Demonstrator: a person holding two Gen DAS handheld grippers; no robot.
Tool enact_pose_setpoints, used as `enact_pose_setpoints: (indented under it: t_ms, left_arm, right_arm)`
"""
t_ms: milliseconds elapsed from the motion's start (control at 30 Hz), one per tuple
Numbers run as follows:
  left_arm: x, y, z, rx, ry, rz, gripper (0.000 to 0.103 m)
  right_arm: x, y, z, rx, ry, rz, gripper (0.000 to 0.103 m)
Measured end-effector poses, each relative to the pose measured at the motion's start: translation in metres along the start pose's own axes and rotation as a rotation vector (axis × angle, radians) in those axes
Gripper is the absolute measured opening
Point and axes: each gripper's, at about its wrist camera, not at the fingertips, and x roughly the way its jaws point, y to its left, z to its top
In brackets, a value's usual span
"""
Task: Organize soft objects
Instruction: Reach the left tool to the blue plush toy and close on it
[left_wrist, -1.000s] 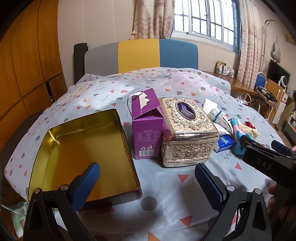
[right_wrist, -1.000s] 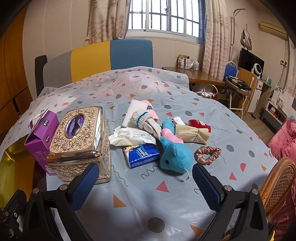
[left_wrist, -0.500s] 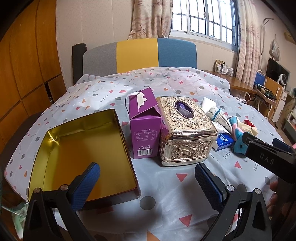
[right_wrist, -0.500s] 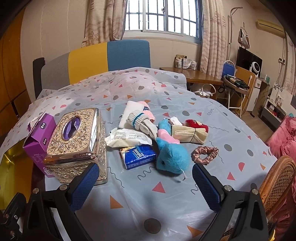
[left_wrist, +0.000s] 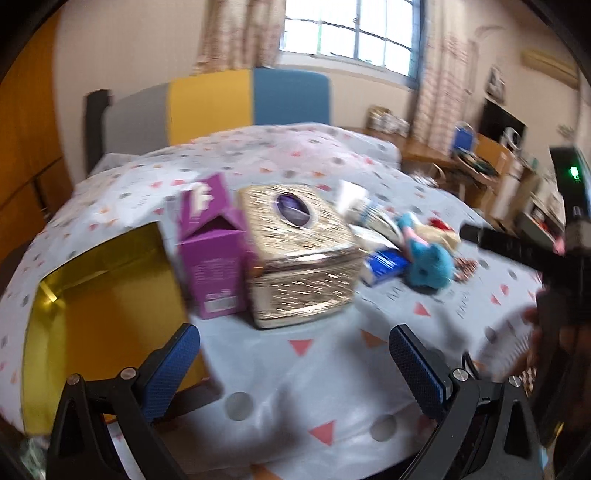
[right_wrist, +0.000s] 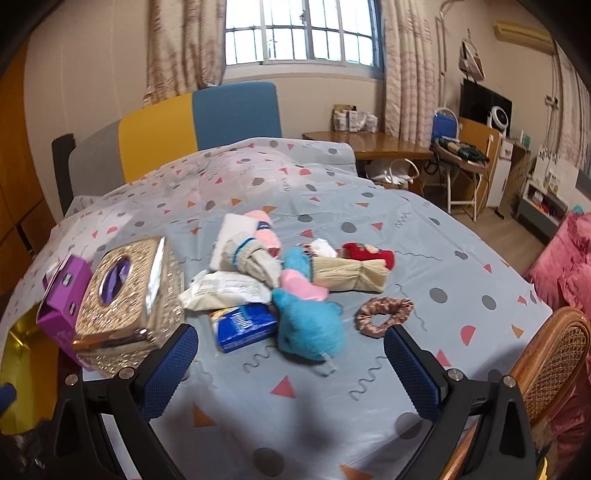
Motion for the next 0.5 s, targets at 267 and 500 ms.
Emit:
enact_pose_setpoints:
  t_ms: [267, 500]
  left_arm:
    - [0.024, -0.039, 0.017, 0.144, 0.060, -0.092, 0.103]
    - [0.050, -0.073, 0.044, 0.191, 0.108, -0.211, 0.099]
  right_arm:
    - [-0.002, -0.067, 0.016, 0.137, 0.016, -0.016, 0.103]
    - [-0.008, -0.112, 0.018, 0.217, -0.004, -0.071, 0.103]
